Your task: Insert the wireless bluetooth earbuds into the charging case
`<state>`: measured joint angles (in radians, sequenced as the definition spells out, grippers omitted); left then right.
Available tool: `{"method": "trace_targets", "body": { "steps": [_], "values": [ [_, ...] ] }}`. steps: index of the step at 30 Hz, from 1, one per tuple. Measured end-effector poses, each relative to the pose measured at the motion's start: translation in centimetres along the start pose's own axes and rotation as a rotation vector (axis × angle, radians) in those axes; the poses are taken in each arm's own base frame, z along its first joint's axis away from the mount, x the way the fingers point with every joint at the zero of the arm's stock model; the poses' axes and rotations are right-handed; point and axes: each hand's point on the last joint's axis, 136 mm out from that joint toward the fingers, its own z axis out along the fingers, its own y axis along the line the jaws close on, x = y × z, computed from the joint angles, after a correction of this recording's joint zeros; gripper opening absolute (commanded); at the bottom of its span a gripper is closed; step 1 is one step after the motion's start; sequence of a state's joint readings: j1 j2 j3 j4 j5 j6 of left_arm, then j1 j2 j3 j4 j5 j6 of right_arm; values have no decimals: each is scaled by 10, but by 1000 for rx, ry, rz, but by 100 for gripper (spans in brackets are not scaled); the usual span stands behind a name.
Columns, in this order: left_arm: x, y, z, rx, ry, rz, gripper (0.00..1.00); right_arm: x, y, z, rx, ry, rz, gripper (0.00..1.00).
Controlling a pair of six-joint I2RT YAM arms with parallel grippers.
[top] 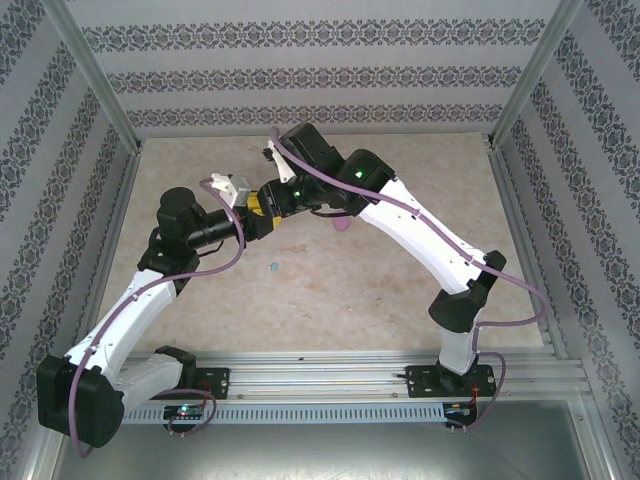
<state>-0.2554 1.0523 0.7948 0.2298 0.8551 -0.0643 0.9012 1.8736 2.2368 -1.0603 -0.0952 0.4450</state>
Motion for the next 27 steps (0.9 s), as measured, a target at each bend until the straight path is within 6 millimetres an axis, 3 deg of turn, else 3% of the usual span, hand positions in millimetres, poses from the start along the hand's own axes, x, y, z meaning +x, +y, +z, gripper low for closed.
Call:
{"method": "trace_targets", "body": {
  "steps": [27],
  "values": [
    [-2,-2,-1,0,-5,14,22,0,3,-3,-8,13,5,33]
  ]
}}
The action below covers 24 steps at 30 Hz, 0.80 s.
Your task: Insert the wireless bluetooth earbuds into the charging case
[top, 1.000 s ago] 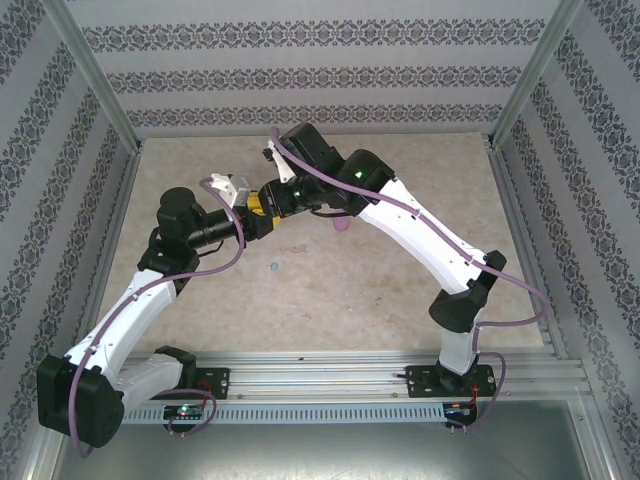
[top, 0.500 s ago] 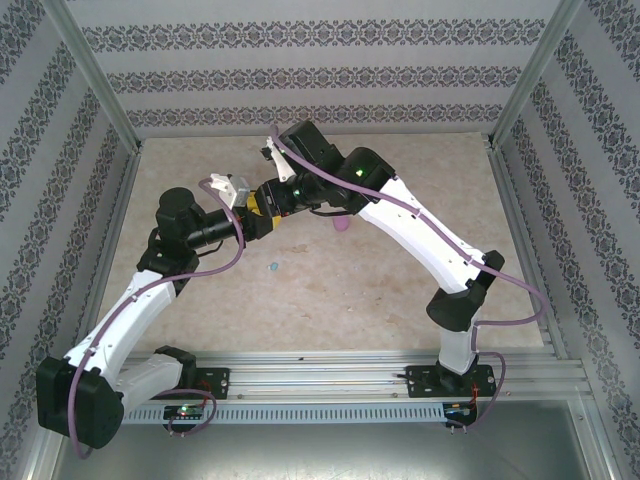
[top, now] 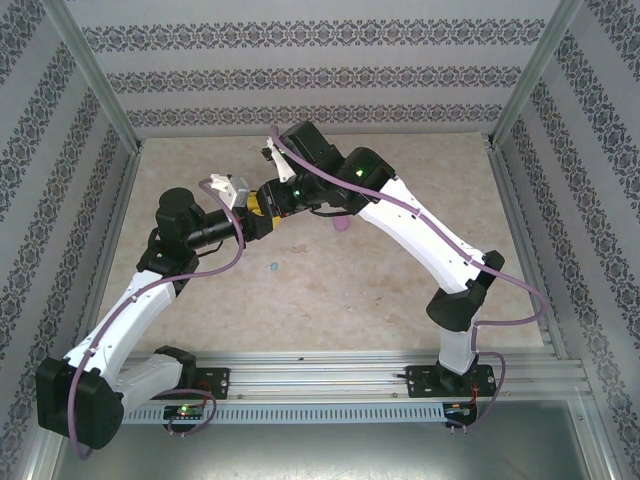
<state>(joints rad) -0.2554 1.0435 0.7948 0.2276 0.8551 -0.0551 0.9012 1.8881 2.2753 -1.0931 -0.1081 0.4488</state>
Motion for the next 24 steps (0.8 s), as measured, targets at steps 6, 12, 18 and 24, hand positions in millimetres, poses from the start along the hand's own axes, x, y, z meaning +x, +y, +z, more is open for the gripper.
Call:
{"method": "trace_targets", "body": {
  "steps": [6,12,18,24],
  "values": [
    [1,0,0,0,3,-3,22,2,-7,0,36,3,0,32],
    [3,0,0,-1,12,-12,22,3,-11,3,57,10,-2,38],
    [5,0,0,-1,18,-18,23,4,-11,4,55,14,0,42],
    [5,0,0,-1,18,-18,22,4,-9,4,40,16,13,44]
  ]
}}
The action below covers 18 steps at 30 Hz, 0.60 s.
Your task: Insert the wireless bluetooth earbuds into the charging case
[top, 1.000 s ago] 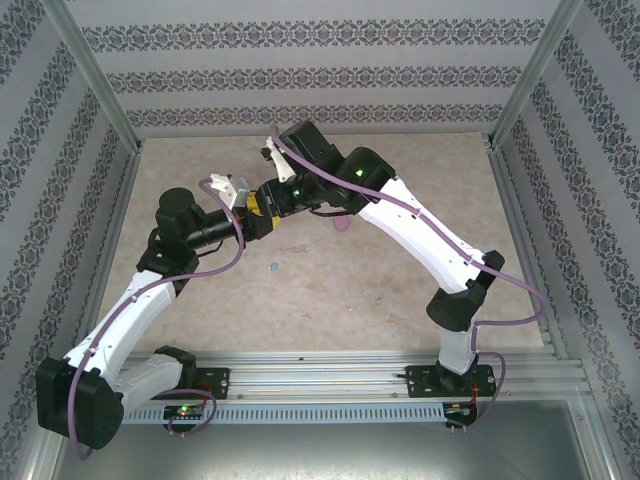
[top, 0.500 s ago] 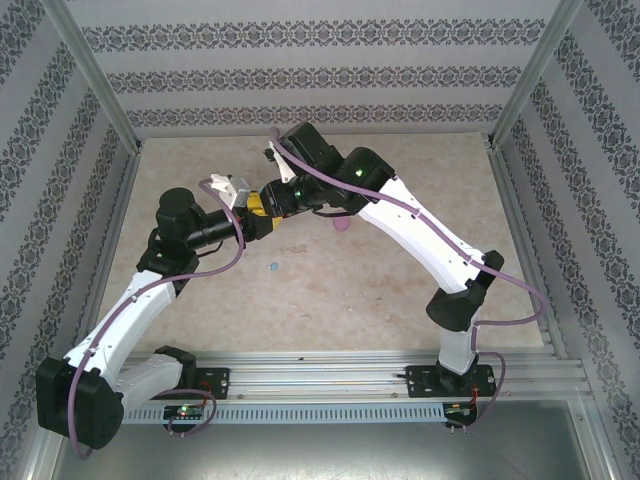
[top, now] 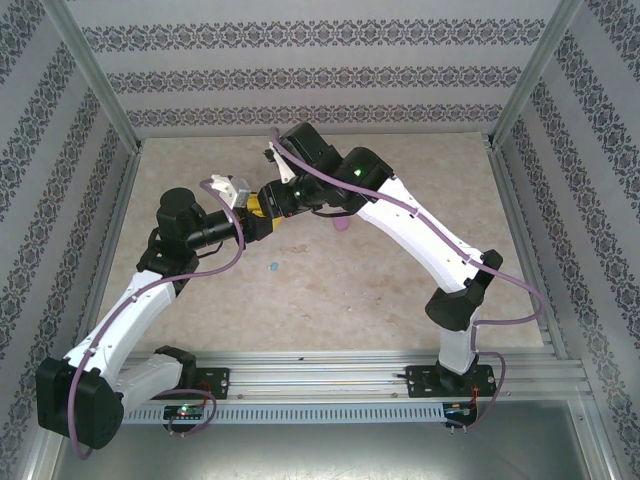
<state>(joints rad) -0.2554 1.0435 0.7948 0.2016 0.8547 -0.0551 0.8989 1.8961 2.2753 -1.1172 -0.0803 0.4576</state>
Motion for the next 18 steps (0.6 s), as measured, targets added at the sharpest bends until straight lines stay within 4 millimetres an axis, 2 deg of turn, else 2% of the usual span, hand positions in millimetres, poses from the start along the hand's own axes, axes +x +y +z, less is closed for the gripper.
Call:
{"method": "trace_targets", "body": {
  "steps": [11,14,18],
  "values": [
    [0,0,0,0,0,0,23,0,8,-3,-68,15,49,43],
    [0,0,0,0,0,0,23,-2,13,-10,-112,8,58,39],
    [0,1,0,-8,1,-3,23,-5,17,-29,-173,-20,79,38]
  ]
}}
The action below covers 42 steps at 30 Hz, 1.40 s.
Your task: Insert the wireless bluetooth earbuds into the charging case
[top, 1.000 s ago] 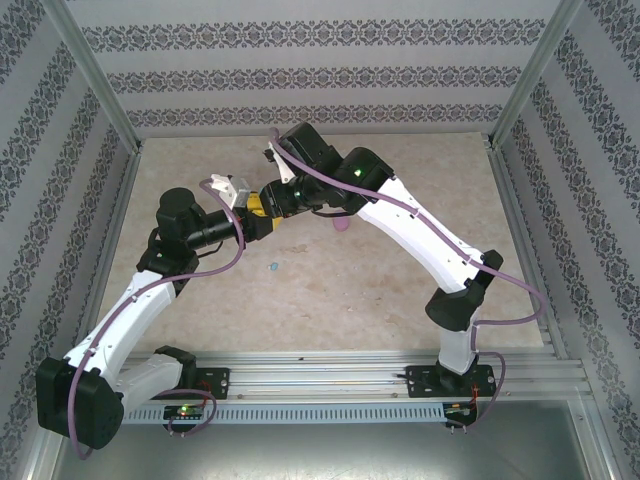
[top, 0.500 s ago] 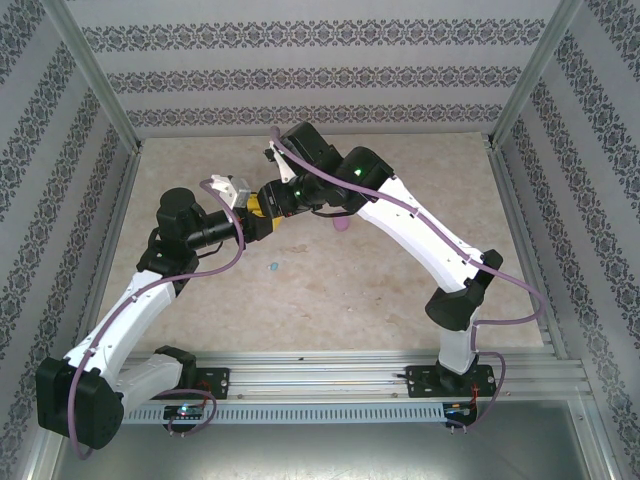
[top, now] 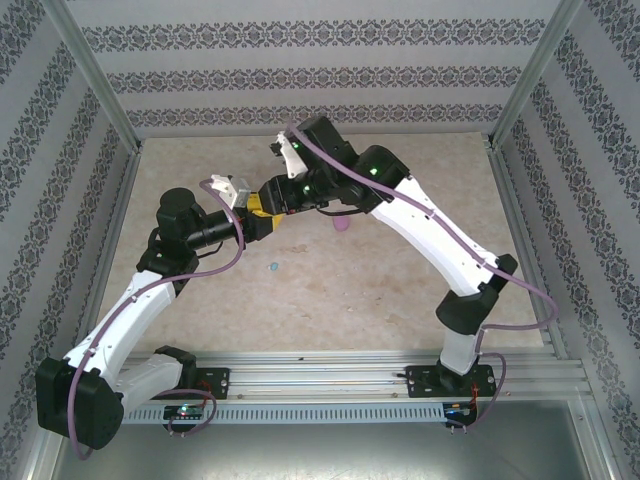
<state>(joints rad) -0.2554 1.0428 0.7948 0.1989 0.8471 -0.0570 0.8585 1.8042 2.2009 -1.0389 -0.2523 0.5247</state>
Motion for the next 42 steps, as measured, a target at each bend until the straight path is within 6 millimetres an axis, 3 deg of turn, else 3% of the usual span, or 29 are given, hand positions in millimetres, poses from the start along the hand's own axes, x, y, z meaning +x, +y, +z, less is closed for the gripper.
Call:
{"method": "trace_targets", "body": {
  "steps": [4,8,11,14,19,25,30,34,38,42],
  "values": [
    [1,3,0,-15,5,-13,23,-3,2,-21,-54,-38,27,36],
    [4,4,-1,-28,16,-30,23,-6,-10,-37,-77,-74,69,34],
    [7,5,-3,-44,29,-47,22,-4,-37,-42,-57,-96,125,33],
    [12,5,-6,-61,49,-66,22,6,-74,-35,-11,-87,205,31],
    [18,1,-14,-84,79,-87,22,40,-127,14,37,30,351,30],
    [13,-7,-27,-105,75,-73,22,80,-155,89,38,180,467,28],
    [14,-10,-33,-124,85,-73,22,109,-151,145,28,274,509,28],
    [16,-12,-37,-131,94,-73,22,134,-141,183,23,339,532,19],
    [20,-13,-37,-132,107,-73,22,147,-137,202,26,358,557,16],
    [22,-13,-38,-131,114,-76,22,147,-143,207,38,333,578,17]
  ]
}}
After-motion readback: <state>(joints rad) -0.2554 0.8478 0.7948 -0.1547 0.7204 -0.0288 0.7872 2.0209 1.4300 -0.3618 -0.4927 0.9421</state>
